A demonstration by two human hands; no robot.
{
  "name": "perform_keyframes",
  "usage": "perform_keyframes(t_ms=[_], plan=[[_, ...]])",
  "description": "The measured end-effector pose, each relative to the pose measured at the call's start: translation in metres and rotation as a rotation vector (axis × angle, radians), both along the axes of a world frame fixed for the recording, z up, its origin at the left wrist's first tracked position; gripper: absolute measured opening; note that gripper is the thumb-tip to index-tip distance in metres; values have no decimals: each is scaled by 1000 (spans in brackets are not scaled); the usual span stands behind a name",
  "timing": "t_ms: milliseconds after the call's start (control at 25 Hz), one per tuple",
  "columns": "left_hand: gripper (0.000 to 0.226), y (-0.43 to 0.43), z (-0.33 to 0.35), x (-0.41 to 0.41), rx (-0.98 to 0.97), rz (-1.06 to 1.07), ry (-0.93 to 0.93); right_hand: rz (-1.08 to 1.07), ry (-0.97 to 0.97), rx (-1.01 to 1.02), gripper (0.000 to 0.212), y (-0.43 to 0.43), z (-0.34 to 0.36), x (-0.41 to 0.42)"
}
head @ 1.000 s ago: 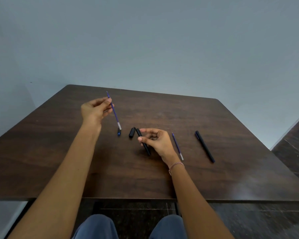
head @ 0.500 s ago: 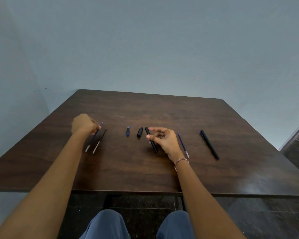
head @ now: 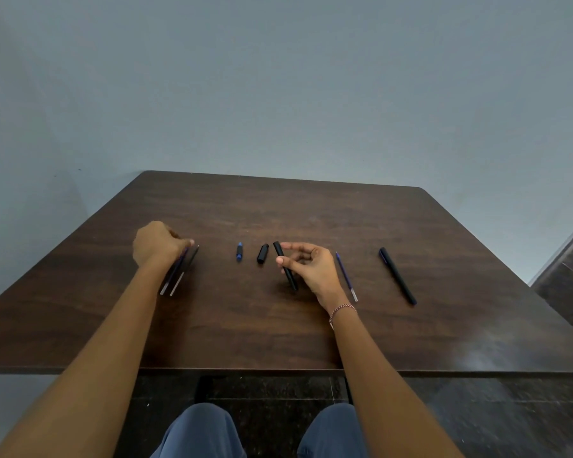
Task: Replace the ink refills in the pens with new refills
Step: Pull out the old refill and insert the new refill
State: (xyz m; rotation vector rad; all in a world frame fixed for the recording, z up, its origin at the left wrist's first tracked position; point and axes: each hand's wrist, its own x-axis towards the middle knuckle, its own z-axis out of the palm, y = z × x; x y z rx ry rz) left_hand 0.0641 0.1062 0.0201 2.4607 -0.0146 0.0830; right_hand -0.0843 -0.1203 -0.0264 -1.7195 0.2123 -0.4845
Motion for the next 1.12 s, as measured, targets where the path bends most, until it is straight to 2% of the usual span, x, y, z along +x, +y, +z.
perform_keyframes(t_ms=[80,120,320,400,520,720,920,1040,1120], plan=[[24,-12,3,-13,-203,5,-214,-21,0,5,38,0,0,1],[22,-22,4,-23,-288,-36,-264,-35,2,9,43,0,0,1],[22,-77,-17,-85,-497,-327,-167,-93,-74,76,59,2,1,-3],[27,-87,-31,-102,-491,-396,-169,-82,-128,82,62,2,2,-5],[33,-94,-41,-113,-454,-417,-190,-54,-142,57,51,1,3,-5],[35,-96,-45,-114,-447,-358,-180,-64,-118,-22,43,3,5,-6],[32,-94,-48,-112,-409,-335,-174,-23,-96,-9,36,10,11,-11],[27,-94,-46,-112,-413,-305,-163,-191,-104,-64,27,3,17,-10],[25,-94,-44,-114,-428,-301,-160,-410,18,-254,25,-19,28,-10]])
